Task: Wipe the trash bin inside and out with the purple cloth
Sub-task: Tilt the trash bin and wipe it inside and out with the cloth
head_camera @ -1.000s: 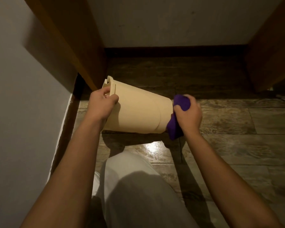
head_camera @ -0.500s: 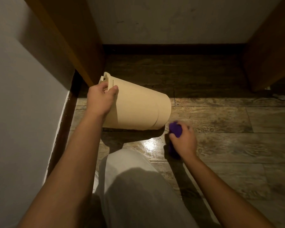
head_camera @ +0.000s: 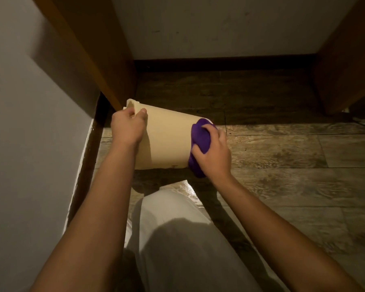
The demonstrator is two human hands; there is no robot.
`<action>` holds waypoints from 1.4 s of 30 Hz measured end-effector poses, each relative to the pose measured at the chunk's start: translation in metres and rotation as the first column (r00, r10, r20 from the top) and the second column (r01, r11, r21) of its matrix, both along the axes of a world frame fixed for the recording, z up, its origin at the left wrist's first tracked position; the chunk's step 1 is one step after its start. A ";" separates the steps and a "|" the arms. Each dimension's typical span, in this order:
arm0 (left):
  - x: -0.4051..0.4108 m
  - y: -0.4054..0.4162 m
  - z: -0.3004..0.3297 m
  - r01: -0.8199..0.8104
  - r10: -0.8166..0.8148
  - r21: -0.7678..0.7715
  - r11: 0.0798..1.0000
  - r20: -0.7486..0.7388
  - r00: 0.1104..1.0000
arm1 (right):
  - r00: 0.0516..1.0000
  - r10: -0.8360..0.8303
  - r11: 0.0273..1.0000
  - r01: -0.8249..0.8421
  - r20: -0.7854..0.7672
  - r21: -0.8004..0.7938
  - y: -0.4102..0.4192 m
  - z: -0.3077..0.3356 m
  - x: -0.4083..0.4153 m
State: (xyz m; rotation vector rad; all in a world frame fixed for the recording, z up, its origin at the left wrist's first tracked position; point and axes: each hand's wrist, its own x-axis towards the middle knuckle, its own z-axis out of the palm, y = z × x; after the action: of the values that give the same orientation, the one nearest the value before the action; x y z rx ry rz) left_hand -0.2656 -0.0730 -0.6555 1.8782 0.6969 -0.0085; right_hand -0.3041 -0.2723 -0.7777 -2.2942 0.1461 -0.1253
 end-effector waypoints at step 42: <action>0.031 0.002 -0.026 0.054 -0.046 0.355 0.933 -0.033 0.998 | 0.924 0.160 0.963 -0.224 -0.346 -0.152 0.053 0.020 0.063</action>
State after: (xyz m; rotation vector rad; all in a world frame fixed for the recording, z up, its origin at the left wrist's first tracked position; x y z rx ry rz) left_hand -0.2345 -0.0709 -0.6818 2.2471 0.7015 0.0671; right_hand -0.2414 -0.2194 -0.7580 -2.4903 0.0809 0.3666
